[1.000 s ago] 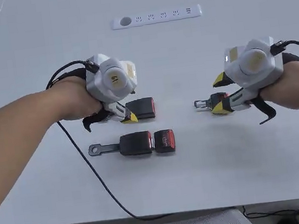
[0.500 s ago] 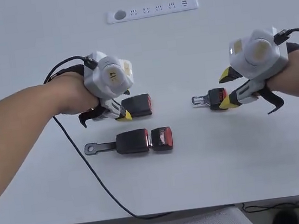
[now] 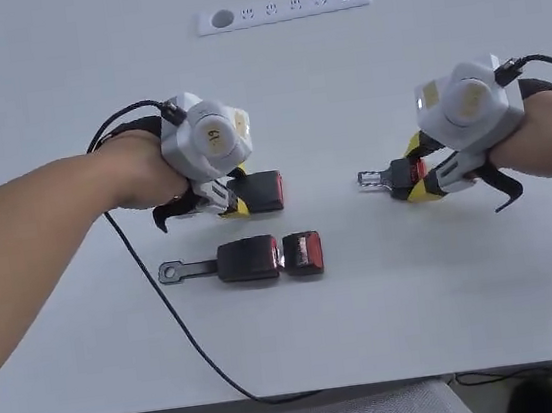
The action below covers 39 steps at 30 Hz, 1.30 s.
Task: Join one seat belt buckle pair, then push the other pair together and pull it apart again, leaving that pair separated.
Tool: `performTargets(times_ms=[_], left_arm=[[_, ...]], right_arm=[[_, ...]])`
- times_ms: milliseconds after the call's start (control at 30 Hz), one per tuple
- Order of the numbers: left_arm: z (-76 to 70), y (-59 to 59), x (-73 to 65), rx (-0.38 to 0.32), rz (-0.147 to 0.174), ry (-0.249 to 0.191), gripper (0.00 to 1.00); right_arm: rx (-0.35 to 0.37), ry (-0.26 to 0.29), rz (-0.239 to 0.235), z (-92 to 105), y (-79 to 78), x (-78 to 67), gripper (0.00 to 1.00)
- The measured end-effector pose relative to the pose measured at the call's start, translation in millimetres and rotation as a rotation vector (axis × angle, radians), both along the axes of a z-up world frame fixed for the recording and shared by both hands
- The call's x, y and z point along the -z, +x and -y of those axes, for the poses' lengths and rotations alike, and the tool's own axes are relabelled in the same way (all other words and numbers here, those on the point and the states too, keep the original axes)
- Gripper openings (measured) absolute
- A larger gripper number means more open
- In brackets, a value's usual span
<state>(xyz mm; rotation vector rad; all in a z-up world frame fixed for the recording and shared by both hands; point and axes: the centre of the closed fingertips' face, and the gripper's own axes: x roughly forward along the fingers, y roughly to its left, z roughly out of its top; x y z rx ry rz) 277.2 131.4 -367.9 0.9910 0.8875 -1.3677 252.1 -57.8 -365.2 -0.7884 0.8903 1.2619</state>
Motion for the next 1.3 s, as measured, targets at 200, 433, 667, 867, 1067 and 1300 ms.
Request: performTargets(times_ms=[200, 433, 667, 867, 1067, 1300], left_arm=[[-0.7, 1.7, 1.6, 0.011, 0.011, 0.006, 0.31], [-1.6, 2.8, 2.0, 0.009, 0.014, 0.003, 0.31], [-2.0, 2.9, 2.8, 0.004, 0.018, 0.007, 0.31], [-2.5, 2.5, 3.8, 0.008, 0.027, 0.013, 0.31], [-2.2, 1.6, 3.5, 0.014, 0.033, 0.014, 0.31], [-1.5, 2.8, 4.6, 0.021, 0.037, 0.018, 0.31]], right_arm=[[-0.033, 0.009, -0.003, -2.6, 1.5, 0.1, 0.33], [-0.047, 0.006, -0.001, -4.0, 2.5, -0.4, 0.33], [-0.047, 0.019, 0.008, -18.2, 1.4, -0.7, 0.33], [-0.052, 0.039, 0.018, -36.2, 0.9, -0.7, 0.33], [-0.028, 0.071, 0.016, -52.5, 2.9, -0.8, 0.33], [-0.047, 0.089, 0.020, -69.2, 6.4, -1.2, 0.33]])
